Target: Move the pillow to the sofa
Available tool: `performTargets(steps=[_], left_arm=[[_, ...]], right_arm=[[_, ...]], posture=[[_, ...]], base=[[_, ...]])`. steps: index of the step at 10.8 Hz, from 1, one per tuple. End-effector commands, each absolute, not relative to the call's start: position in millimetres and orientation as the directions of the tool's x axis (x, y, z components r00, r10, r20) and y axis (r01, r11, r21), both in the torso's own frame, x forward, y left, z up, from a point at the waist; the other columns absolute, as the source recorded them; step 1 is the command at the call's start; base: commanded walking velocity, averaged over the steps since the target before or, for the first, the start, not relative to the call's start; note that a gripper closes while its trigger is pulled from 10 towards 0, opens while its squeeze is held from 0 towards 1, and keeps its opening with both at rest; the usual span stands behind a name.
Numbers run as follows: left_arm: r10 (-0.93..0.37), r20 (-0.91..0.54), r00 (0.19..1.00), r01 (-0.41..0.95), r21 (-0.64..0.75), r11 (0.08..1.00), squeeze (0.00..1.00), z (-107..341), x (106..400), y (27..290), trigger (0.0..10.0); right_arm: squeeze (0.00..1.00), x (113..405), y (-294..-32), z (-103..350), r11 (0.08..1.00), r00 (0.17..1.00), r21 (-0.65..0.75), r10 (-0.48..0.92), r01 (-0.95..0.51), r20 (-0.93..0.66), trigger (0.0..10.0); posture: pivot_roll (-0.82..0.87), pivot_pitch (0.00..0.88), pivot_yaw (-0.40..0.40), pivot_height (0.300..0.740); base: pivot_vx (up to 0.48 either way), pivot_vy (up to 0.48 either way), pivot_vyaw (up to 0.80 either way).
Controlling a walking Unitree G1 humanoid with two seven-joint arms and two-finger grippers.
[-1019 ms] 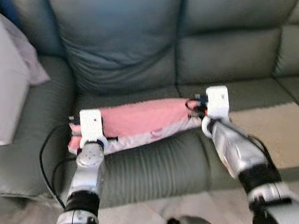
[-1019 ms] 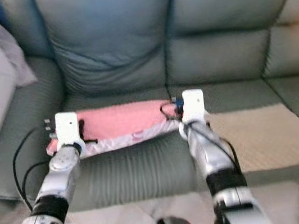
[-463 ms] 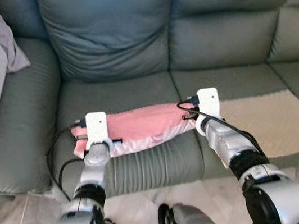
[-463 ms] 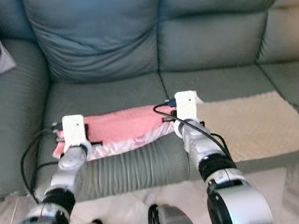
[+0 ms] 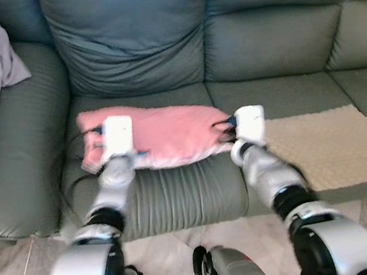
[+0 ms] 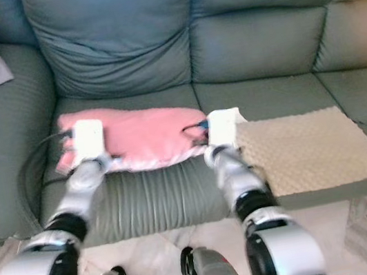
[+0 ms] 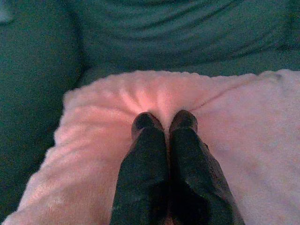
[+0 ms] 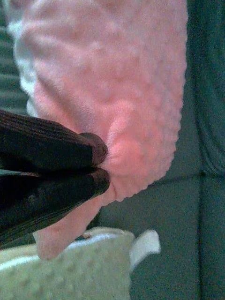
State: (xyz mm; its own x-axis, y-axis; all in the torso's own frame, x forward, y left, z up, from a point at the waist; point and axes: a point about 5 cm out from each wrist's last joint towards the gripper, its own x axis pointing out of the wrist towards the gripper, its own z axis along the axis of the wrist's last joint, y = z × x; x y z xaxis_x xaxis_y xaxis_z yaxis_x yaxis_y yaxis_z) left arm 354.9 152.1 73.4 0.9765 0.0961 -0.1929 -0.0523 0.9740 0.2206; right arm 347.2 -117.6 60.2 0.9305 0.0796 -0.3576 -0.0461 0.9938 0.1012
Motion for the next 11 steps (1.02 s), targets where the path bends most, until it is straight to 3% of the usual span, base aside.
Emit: performTargets(steps=[1, 4, 7, 8, 9, 10, 11], left_arm=[[0.111, -0.234, 0.966, -0.053, 0.241, 0.969, 0.00, 61, 348, 155, 10.0], [0.193, -0.328, 0.925, -0.075, 0.338, 0.938, 0.00, 41, 335, 172, 10.0], [0.070, -0.401, 0.913, 0.021, 0.218, 0.976, 0.00, 33, 332, 156, 10.0], [0.006, -0.421, 0.907, 0.071, 0.167, 0.983, 0.53, 29, 329, 146, 10.0], [0.015, -0.421, 0.907, 0.078, 0.204, 0.976, 0.67, 28, 329, 144, 10.0], [0.000, -0.424, 0.906, 0.090, 0.192, 0.977, 1.00, 28, 328, 142, 10.0], [0.021, -0.417, 0.909, 0.080, 0.222, 0.972, 1.00, 29, 329, 144, 10.0]], right_arm=[[0.00, 341, -117, 51, 0.993, 0.925, 0.103, 0.092, -0.058, -0.369, 10.0], [0.00, 331, -99, 37, 0.978, 0.889, 0.088, 0.211, -0.192, -0.407, 10.0], [0.00, 331, -101, 36, 0.978, 0.890, 0.057, 0.207, -0.201, -0.406, 10.0], [0.08, 330, -100, 36, 0.975, 0.887, 0.056, 0.219, -0.216, -0.407, 10.0], [1.00, 329, -99, 35, 0.973, 0.884, 0.070, 0.231, -0.222, -0.406, 10.0], [1.00, 329, -96, 35, 0.967, 0.882, 0.092, 0.253, -0.237, -0.398, 10.0], [1.00, 328, -96, 34, 0.967, 0.880, 0.082, 0.253, -0.241, -0.401, 10.0]], posture=[[-0.10, 0.251, -0.132, 0.740], [-0.12, 0.243, -0.148, 0.740], [-0.13, 0.238, -0.165, 0.740], [-0.13, 0.238, -0.166, 0.740], [-0.13, 0.237, -0.166, 0.740], [-0.13, 0.237, -0.166, 0.740], [-0.13, 0.232, -0.166, 0.740]], base=[[0.000, 0.000, 0.00], [0.000, 0.000, 0.00], [0.000, 0.000, 0.00], [0.000, 0.000, 0.00], [0.000, 0.000, 0.00], [0.000, 0.000, 0.00], [0.000, 0.000, 0.00]])
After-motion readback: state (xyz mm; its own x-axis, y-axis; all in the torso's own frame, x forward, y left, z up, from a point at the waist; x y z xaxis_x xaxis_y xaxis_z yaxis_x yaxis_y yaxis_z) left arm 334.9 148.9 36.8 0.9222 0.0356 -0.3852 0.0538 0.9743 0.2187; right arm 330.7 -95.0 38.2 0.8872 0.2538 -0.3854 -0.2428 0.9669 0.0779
